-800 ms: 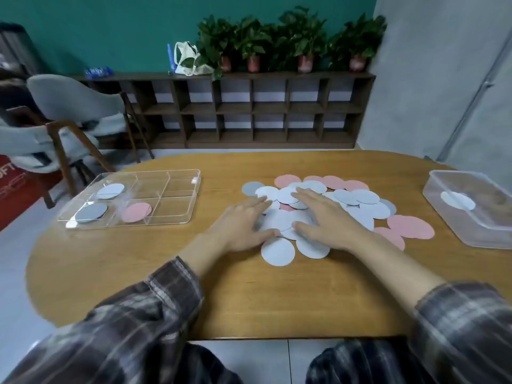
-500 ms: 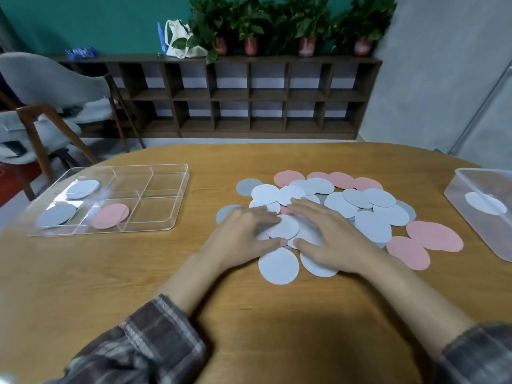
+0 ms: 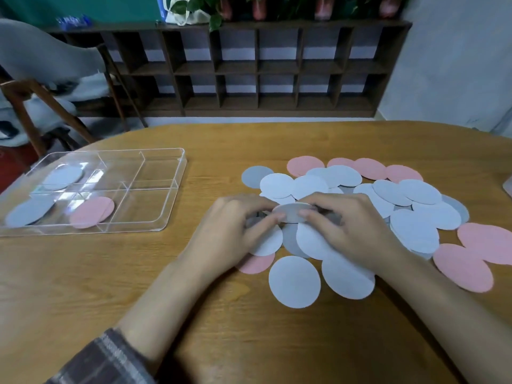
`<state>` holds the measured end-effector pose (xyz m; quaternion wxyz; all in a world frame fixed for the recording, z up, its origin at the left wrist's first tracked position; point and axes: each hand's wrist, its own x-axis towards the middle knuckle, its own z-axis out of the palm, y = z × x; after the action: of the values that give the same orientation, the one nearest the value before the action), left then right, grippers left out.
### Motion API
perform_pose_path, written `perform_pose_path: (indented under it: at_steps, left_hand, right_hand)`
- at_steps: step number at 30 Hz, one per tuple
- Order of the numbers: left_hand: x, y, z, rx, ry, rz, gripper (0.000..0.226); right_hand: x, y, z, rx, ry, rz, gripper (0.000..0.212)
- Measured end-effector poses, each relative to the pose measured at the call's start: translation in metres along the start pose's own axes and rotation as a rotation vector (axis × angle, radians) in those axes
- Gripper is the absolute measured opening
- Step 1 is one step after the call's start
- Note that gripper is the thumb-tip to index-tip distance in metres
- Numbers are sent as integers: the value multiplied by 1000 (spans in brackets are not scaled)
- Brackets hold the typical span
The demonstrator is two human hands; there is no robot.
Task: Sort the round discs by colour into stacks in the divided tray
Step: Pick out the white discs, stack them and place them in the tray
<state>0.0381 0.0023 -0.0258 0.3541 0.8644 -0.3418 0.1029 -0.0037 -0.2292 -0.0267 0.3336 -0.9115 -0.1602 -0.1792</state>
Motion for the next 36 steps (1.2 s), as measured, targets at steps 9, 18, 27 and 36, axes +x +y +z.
perform_pose_path:
  at_steps: [9,18,27,36]
  left_hand:
    - [-6,-14,-3,99,-165,-60,50]
    - [-8,-10,-4,-93,41,-132,28]
    - [-7,-3,-2,-514,44,-246,20]
    - [-5,9,13,-353,122,-224,18]
  right_hand:
    - [-10,4,1,60,73,74,22]
    - [-15,1,-2,42,106,120,33]
    - [-18,-12,0,240,32,242,33]
    - [-19,-19,-1,402,-22,234,28]
